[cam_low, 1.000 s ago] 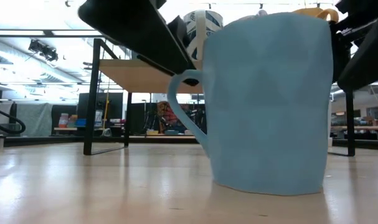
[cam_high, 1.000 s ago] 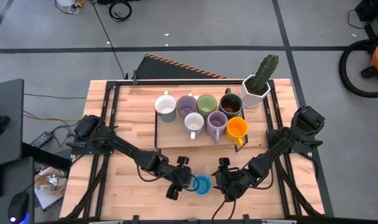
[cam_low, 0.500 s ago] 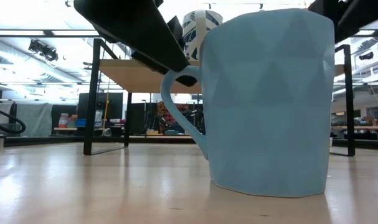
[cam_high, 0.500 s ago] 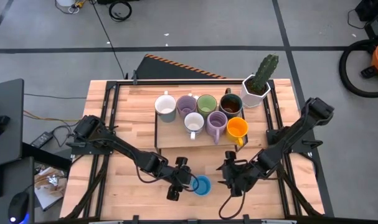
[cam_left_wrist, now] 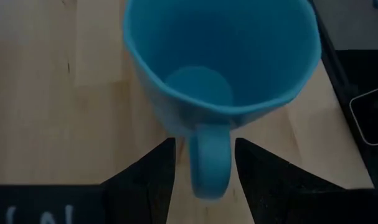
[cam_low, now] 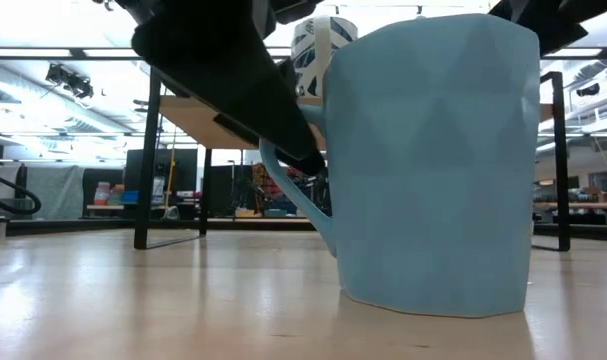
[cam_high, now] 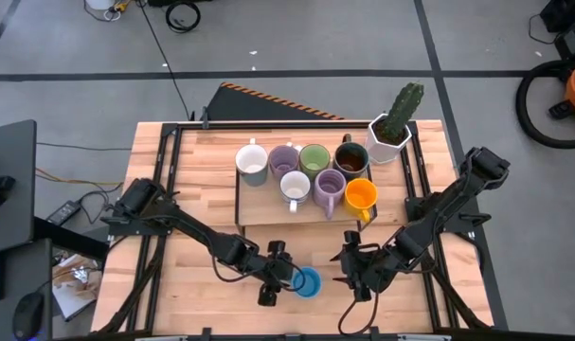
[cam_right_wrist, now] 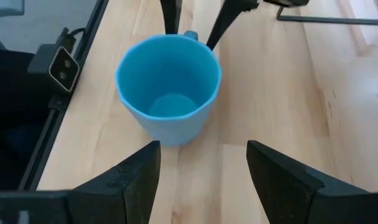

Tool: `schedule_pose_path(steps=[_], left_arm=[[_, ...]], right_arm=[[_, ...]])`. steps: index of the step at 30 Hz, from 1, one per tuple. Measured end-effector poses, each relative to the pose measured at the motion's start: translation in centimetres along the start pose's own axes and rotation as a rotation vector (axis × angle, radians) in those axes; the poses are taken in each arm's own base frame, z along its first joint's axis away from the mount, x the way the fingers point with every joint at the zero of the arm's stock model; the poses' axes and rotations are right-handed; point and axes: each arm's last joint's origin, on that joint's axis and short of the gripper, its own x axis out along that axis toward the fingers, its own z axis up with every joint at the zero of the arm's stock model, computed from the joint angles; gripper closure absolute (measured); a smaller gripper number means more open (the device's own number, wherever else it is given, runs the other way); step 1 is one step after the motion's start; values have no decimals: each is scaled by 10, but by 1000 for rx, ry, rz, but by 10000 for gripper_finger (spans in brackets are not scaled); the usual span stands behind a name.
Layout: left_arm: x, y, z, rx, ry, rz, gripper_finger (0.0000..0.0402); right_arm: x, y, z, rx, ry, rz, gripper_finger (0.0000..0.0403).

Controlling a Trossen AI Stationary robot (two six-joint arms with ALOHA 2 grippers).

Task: Place coffee mugs
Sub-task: Put the blue mug on the shelf

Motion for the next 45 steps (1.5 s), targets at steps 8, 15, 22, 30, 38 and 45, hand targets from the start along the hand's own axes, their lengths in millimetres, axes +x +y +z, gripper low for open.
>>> schedule_pose_path(steps=[8, 15, 22, 30, 38, 45], left_arm=[[0, 1, 1, -5, -5, 2, 230], [0, 1, 1, -32, -4, 1, 270], [0, 1, 1, -97, -1, 1, 342], [-4, 1, 0, -103, 21, 4, 347], [-13, 1, -1, -94, 50, 21, 348], [-14, 1, -1, -92, 57, 36, 348]], right_arm=[[0, 0, -1, -3, 9, -4, 159], [-1, 3, -3, -6, 23, 29, 159], [-2, 3, -5, -16, 39, 31, 159], [-2, 3, -5, -25, 42, 23, 159], [-1, 1, -3, -28, 34, 17, 159], [0, 0, -2, -33, 28, 18, 159]])
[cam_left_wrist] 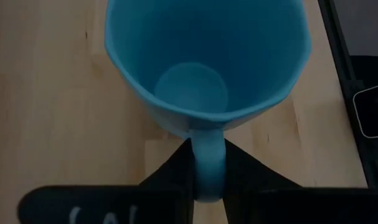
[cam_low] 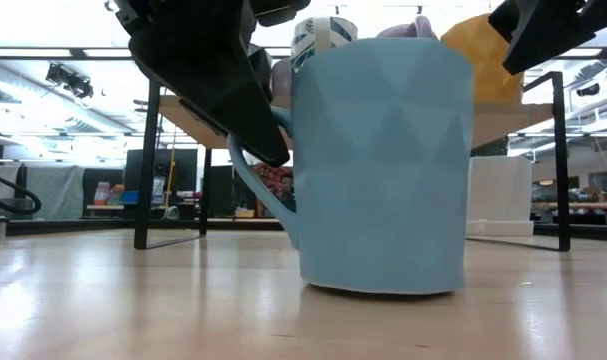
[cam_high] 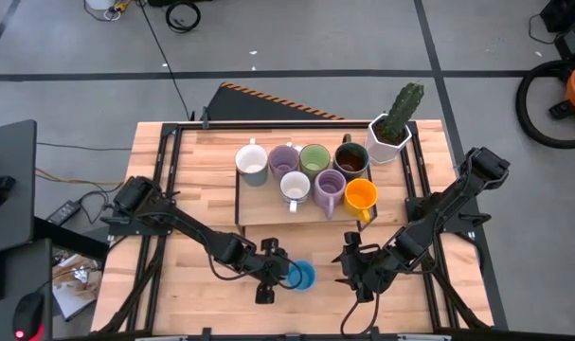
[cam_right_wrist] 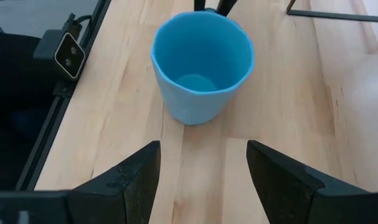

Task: Place coffee mugs
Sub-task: Put the blue mug on the shelf

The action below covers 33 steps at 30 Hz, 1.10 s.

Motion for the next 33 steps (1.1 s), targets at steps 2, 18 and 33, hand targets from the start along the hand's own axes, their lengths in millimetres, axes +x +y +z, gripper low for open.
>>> schedule_pose_path(steps=[2, 18, 33], left_arm=[[-3, 0, 0, 1, 2, 5, 348], [-65, -8, 7, -59, -41, 70, 348], [-161, 2, 4, -224, -161, 196, 348]], right_arm=[[0, 0, 0, 3, -1, 0, 159], [-11, -5, 4, -15, 4, 26, 159], [-33, -13, 16, -36, -62, 46, 159]])
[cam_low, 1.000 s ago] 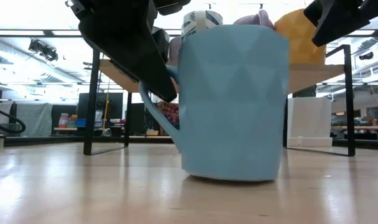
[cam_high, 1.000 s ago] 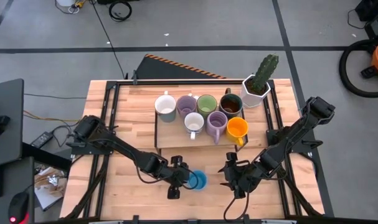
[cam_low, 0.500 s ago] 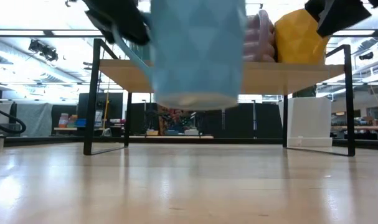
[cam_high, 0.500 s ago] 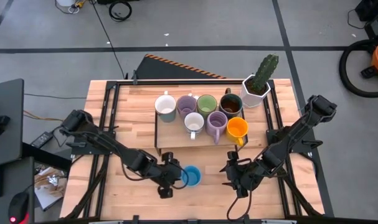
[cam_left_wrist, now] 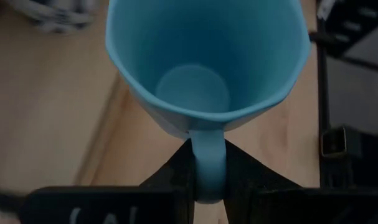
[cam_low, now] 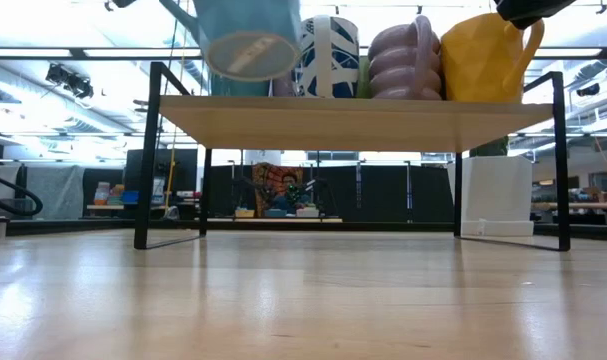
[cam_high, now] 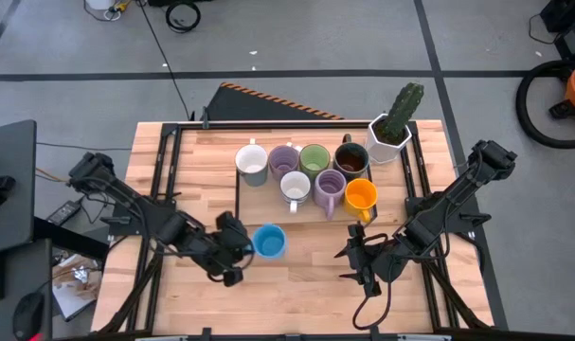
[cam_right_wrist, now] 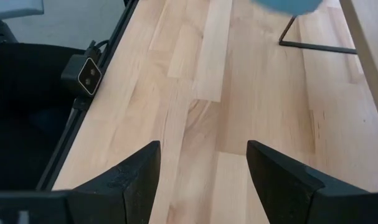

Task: Place coffee mugs
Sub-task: Put the blue mug on the shelf

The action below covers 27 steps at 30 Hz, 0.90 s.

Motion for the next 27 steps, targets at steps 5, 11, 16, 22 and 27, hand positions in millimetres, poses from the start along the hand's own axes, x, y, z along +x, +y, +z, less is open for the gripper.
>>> schedule_pose_path(steps=[5, 11, 16, 22, 27], left_arm=[[-19, 15, 5, -105, -61, 69, 348], [-24, 35, 13, -210, -74, 141, 348], [-18, 52, 19, -250, -48, 217, 348], [-12, 69, 26, -256, -10, 251, 348], [-9, 79, 26, -259, 38, 284, 348]], right_arm=[[0, -1, 0, -6, 2, -2, 159], [0, -1, 0, -6, 1, -2, 159], [0, -1, 0, -6, 1, -2, 159], [0, -1, 0, -6, 1, -2, 159], [0, 0, 0, -5, 1, -2, 159]])
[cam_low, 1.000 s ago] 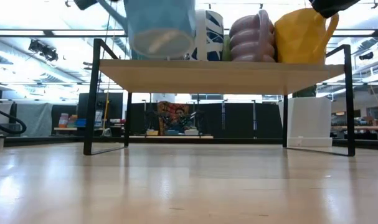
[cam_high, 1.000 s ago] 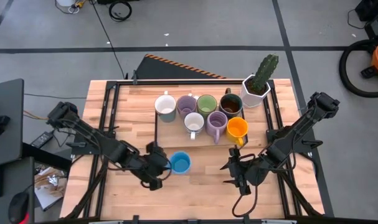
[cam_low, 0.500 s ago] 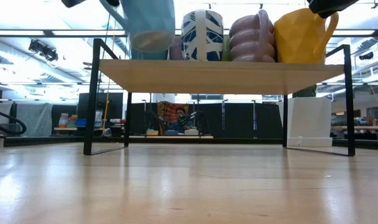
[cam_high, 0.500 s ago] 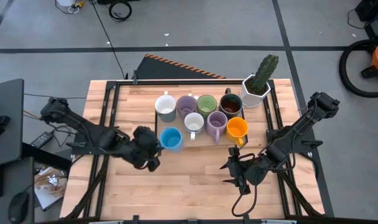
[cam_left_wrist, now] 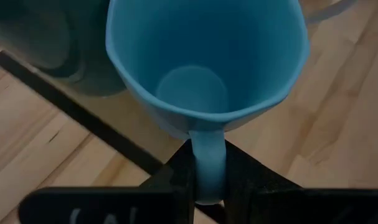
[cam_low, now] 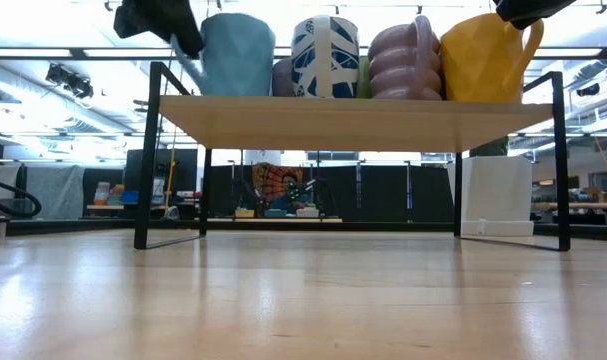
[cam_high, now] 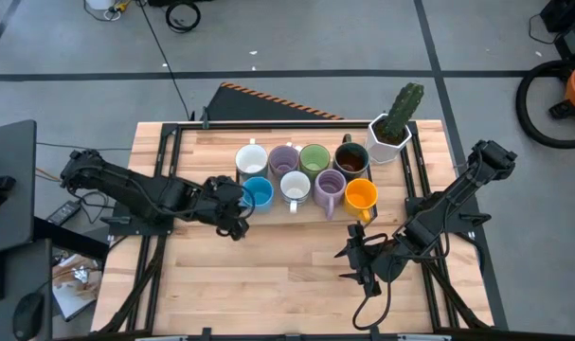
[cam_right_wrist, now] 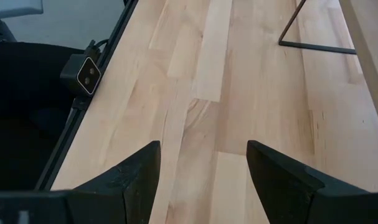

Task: Place coffee mugs
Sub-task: Put the blue mug on the shelf

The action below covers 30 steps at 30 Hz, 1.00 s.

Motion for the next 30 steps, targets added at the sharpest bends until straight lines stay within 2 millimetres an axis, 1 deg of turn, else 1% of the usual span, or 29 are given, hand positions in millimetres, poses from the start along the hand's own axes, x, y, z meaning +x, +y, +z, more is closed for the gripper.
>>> schedule_pose_path(steps=[11, 25, 30], left_arm=[[0, 0, -1, -8, 31, -13, 343], [0, -2, -2, 14, 71, -70, 237], [0, -3, -2, 56, 97, -102, 214]], right_arm=[[0, 0, 0, 3, -1, 0, 159], [0, 0, 1, 4, -4, 2, 159], [0, 0, 1, 4, -4, 2, 159]])
